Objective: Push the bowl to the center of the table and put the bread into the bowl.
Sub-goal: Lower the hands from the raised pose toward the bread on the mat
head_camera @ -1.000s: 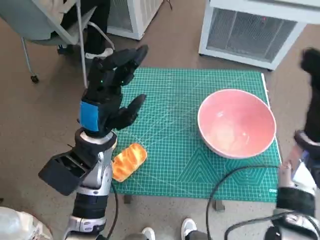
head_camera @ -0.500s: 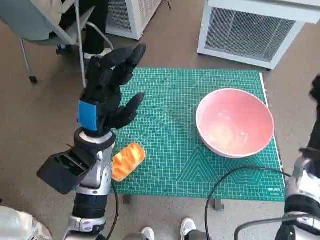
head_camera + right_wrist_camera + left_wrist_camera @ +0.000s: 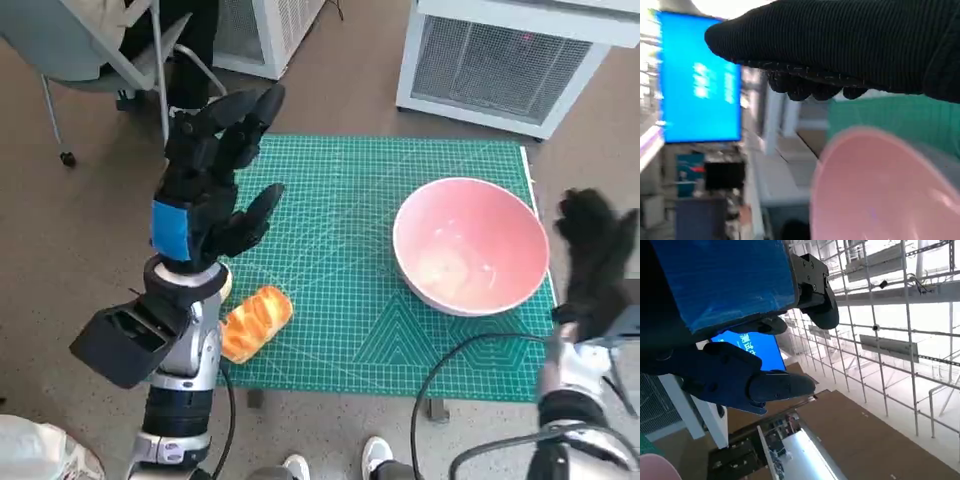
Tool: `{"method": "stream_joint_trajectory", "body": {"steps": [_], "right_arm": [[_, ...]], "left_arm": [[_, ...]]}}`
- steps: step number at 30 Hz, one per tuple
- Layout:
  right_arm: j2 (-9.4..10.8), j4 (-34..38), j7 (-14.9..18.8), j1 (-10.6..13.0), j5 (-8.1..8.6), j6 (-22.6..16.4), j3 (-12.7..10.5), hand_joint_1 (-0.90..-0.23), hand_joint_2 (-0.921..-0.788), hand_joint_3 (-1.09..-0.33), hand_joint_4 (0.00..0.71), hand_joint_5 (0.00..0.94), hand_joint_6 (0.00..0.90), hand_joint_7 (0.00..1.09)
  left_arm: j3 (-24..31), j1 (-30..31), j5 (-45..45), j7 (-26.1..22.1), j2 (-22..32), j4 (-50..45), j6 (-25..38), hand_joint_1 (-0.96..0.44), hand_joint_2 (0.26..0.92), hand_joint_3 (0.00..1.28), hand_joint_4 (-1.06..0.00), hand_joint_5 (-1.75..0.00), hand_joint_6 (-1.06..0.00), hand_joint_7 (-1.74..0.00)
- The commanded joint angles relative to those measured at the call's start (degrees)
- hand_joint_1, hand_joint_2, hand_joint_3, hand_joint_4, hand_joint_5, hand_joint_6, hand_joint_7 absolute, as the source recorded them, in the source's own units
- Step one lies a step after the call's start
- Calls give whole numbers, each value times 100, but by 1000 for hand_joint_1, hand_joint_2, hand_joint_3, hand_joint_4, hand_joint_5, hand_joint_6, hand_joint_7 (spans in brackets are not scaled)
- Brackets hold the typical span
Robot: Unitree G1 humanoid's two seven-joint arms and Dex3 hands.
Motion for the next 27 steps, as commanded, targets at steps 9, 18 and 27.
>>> {"method": "stream_joint_trajectory", "body": {"steps": [9,18,27], "right_arm": [[469,216,25,-240,-19,742,74,-493,-921,-863,206,8,152,232],[703,219,29,-516,-111,863,173,-495,-921,-869,204,4,162,216],[905,223,43,-809,-129,882,271,-503,-921,-880,204,2,168,210]], "left_arm": [[92,248,123,103,97,-224,28,-453,921,298,-500,-29,-234,-692],[179,536,102,138,172,-544,125,-453,921,291,-497,-16,-270,-625],[278,719,44,201,194,-684,129,-470,921,283,-496,-6,-329,-522]]}}
